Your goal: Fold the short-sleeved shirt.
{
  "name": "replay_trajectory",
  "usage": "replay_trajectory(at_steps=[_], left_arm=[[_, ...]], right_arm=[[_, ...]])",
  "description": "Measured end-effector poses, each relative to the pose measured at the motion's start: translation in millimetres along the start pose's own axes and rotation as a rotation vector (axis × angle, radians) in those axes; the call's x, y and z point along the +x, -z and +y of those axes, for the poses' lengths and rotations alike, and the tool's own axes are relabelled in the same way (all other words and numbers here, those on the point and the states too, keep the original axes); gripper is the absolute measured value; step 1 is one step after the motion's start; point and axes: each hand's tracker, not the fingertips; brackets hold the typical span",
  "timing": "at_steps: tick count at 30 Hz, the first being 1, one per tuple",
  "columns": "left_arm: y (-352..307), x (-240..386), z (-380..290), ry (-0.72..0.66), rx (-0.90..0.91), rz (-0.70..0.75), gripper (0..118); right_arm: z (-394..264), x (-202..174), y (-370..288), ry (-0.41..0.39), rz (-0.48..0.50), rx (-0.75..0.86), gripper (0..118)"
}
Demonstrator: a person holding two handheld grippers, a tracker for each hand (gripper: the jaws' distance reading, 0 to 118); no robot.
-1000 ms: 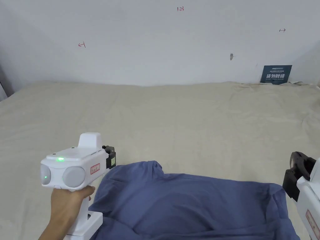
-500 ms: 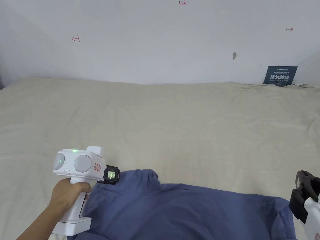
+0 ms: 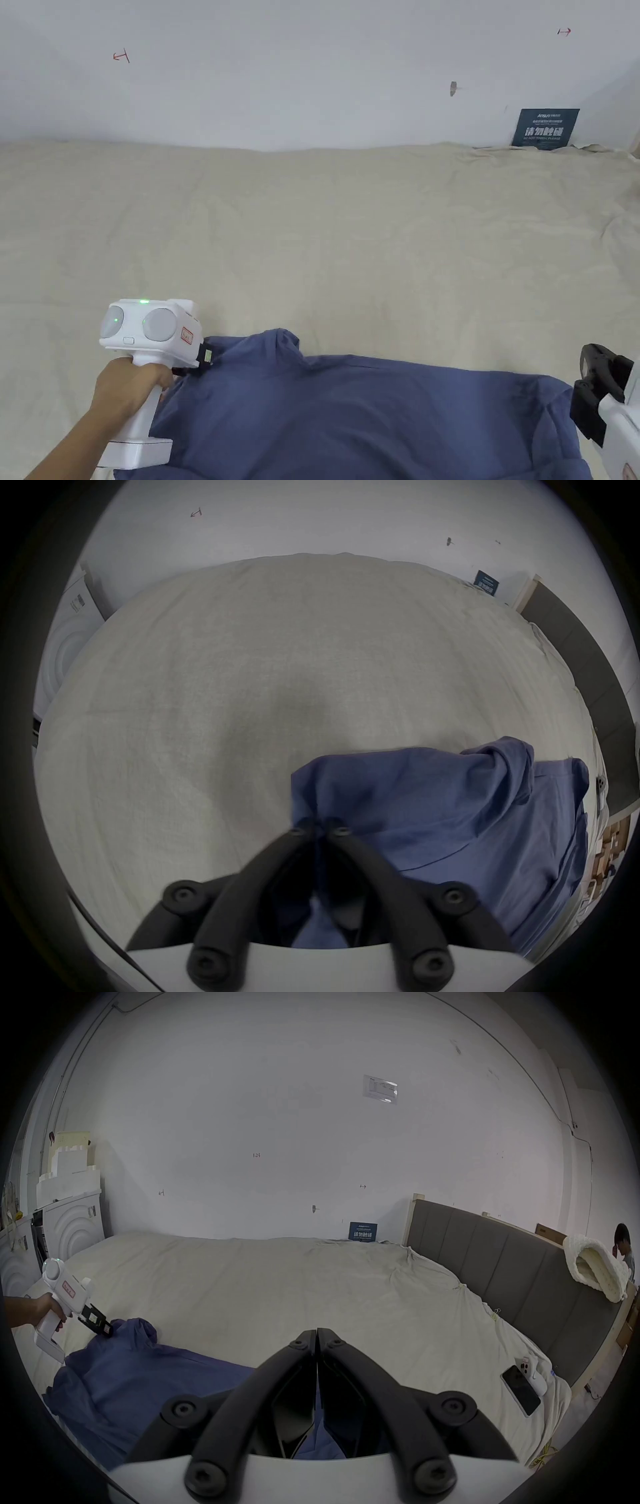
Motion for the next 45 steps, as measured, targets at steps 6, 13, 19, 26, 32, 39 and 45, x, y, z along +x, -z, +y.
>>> replay_trajectory(at_steps=[6,13,19,26,32,39,45], left_arm=[[-27,1,-5,-0.002,0.109,-0.023,0],[-72,5,-20,0.039,0.202,-0.051,0],[-95,10,-34,0.054,0.243,-0.068,0],[-94,9,-33,0.08,0.252,-0.07,0],[-85,3,-35,0.072,0.245,-0.069,0],[-84,2,-38,0.051,0.255,-0.058,0],[-94,-6,-48,0.002,0.284,-0.066,0]], right_arm=[[7,7,25,0.01,0.028,-0.04,1],[7,25,109,0.039,0.055,-0.214,1],[-18,39,180,0.069,0.032,-0.427,89],[-49,44,217,0.062,-0.026,-0.591,103],[-60,37,219,0.053,-0.033,-0.678,91],[-55,33,203,0.068,-0.004,-0.629,2],[-35,40,160,0.053,0.048,-0.516,2]])
